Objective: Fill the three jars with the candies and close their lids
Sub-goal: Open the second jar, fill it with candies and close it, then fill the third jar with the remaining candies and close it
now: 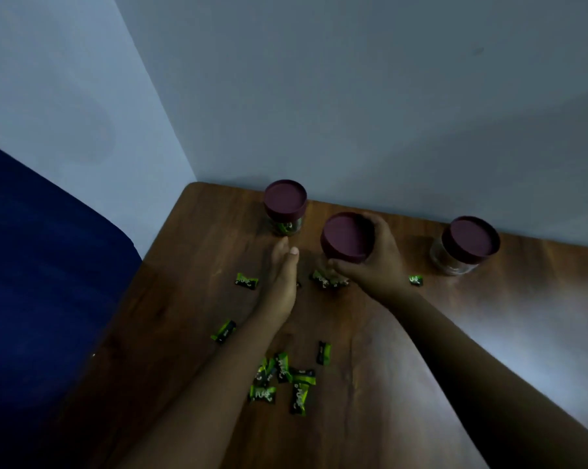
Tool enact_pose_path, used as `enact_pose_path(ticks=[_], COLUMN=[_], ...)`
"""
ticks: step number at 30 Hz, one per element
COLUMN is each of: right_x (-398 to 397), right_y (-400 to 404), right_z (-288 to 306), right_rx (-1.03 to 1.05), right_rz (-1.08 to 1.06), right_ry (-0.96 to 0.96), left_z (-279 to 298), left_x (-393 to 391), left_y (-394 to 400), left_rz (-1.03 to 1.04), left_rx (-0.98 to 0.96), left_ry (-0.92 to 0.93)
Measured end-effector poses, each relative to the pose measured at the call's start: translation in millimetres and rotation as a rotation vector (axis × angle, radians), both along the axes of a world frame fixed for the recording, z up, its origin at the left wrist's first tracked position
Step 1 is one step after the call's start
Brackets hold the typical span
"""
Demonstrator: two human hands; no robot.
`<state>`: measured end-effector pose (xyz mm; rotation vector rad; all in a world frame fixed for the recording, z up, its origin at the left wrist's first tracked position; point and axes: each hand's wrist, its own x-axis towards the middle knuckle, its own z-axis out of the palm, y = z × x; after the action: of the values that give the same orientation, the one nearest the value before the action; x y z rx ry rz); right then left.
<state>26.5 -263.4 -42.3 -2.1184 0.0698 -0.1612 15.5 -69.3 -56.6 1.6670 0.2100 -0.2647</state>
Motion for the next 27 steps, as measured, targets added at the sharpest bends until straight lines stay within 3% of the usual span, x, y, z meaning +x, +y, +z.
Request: enact_pose_path(ticks=[4,11,16,18,21,22,24,25,27], right_x=[59.4,111.9,101.3,81.5,52.8,46.8,36.7,31.5,20.6], right_y=[2.5,19.4,21.5,0.7,-62.6,-86.4,-127.6,-143.9,-165.9], right_z=[-18.2,-47.5,-36.9,-23.6,-2.2,3.1,7.0,5.6,1.2], right_rx=[-0.209,-0.161,-0.217,-0.297,-0.58,-0.685,-0.827,-0.832,-0.653], right_rz=[-0.103,-0.186,-0.187,-0.21,-0.337,-0.401,-0.513,-0.544,-0.533], right_ry=[0.016,0.041,0.097,0.062,-0.081,-0.06,0.166,0.319,0.544], left_z=[-2.5,-17.5,-22.3,-19.9,-11.9,-9.0,-3.4,-1.2,2.2], left_x=[30.8,53.9,56.2,54.2,52.2,51.3,46.4,42.8,33.4], left_y=[18.8,32.3,25.3,17.4,-4.6,-13.6,-31.6,-40.5,-55.1], left_rz=[-0.06,-0.171,-0.23,-0.258,-0.311,-0.332,-0.365,-0.379,-0.424], left_rx=[0.046,0.14,0.136,0.12,0.106,0.106,0.113,0.117,0.134], left_ry=[-0.042,-0.058,-0.011,-0.031,-0.045,-0.046,-0.057,-0.068,-0.086])
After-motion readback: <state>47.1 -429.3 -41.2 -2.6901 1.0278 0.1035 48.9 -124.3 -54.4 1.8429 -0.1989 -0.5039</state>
